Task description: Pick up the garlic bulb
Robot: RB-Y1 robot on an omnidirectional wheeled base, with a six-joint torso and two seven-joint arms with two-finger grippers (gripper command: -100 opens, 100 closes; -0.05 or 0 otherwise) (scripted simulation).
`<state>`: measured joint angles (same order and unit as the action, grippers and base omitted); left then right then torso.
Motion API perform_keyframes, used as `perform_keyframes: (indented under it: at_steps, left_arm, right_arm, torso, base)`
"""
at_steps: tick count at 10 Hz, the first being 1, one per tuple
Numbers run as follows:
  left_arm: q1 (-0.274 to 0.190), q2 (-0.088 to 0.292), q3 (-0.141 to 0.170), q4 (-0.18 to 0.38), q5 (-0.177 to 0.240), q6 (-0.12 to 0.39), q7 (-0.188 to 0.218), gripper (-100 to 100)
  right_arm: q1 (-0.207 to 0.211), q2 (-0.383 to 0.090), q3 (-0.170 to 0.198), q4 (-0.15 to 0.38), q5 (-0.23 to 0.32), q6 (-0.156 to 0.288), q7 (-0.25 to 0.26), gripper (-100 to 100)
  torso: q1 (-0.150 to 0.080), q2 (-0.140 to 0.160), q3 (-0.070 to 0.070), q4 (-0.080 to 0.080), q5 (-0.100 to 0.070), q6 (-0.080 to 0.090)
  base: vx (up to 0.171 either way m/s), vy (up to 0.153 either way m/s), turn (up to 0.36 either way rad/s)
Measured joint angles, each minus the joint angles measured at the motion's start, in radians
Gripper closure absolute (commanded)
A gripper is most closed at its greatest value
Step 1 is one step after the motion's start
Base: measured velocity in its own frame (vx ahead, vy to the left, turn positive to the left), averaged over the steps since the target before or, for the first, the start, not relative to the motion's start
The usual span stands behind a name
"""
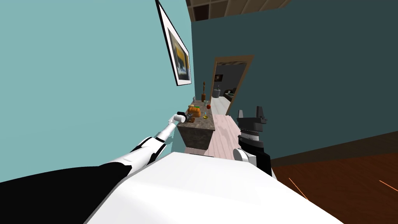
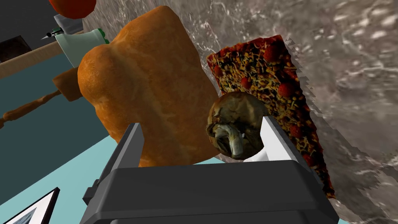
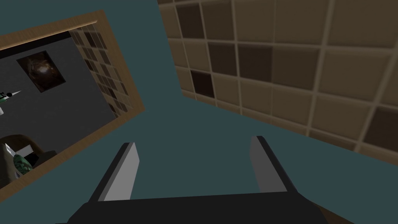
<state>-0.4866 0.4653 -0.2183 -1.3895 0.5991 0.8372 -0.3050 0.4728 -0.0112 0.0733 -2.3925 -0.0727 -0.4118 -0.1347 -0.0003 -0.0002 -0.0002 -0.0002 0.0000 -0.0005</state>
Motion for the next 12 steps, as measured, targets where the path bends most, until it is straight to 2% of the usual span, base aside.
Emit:
perform_keyframes:
  at_steps: [5, 12]
  left_arm:
    - [-0.102, 0.039, -0.011, 0.102, 0.070, 0.141, -0.039, -100]
    - [-0.218, 0.081, -0.023, 0.233, 0.151, 0.328, -0.089, -100]
  right_arm:
    - [0.000, 0.000, 0.000, 0.000, 0.000, 0.000, 0.000, 0]
    - [0.000, 0.000, 0.000, 0.000, 0.000, 0.000, 0.000, 0]
  torso:
    - [0.000, -0.001, -0.001, 0.000, 0.000, 0.000]
    - [0.000, -0.001, -0.001, 0.000, 0.000, 0.000]
  base:
    - [0.016, -0.007, -0.009]
    - [0.021, -0.008, -0.013]
